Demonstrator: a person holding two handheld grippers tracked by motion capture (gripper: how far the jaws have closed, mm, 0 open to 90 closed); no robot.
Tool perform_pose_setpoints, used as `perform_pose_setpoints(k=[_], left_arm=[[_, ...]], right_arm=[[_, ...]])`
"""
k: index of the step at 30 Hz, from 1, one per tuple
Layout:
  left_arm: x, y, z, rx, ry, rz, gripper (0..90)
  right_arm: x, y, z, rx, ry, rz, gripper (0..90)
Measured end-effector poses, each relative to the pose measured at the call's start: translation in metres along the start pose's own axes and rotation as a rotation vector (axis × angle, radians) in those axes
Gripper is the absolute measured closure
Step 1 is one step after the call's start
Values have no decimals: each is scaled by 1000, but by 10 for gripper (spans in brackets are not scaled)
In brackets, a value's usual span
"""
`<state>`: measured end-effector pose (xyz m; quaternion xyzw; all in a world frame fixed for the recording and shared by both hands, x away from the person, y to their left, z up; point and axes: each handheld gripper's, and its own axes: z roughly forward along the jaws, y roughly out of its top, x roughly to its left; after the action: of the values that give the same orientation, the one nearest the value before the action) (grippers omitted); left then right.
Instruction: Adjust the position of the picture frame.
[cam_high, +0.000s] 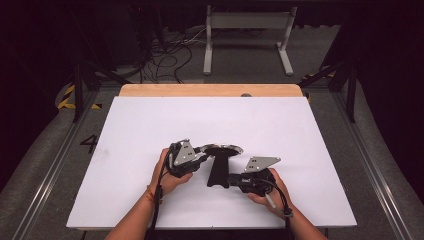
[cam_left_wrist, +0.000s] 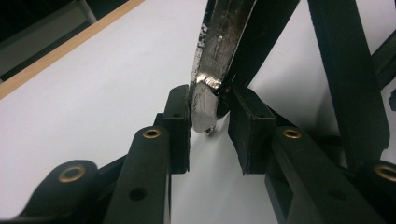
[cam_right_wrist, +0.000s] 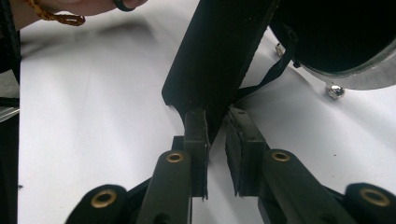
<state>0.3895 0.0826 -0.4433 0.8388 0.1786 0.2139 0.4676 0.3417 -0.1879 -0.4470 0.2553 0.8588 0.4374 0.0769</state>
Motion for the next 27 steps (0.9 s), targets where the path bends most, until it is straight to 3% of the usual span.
perform_pose_setpoints(k=[3, 6, 10, 15, 22, 26, 27], left_arm=[[1, -1, -2, -5, -4, -9, 698], [3, 0, -13, -49, -18, -42, 697], [1, 0, -23, -43, 3, -27, 692], [5, 0, -37, -52, 19, -37, 682], [9, -1, -52, -32, 43, -24, 640], [8, -1, -56, -15, 36, -16, 606], [5, 0, -57, 9, 28, 0, 594]], right_arm=[[0, 0, -1, -1, -3, 1, 785], [0, 0, -6, 2, -27, -15, 777], [-2, 1, -14, -12, -49, -16, 774], [-7, 4, -32, -59, -87, -13, 775], [-15, 3, -45, -85, -127, -3, 778], [-16, 3, -47, -87, -134, 2, 779], [-18, 3, -48, -87, -148, 3, 779]])
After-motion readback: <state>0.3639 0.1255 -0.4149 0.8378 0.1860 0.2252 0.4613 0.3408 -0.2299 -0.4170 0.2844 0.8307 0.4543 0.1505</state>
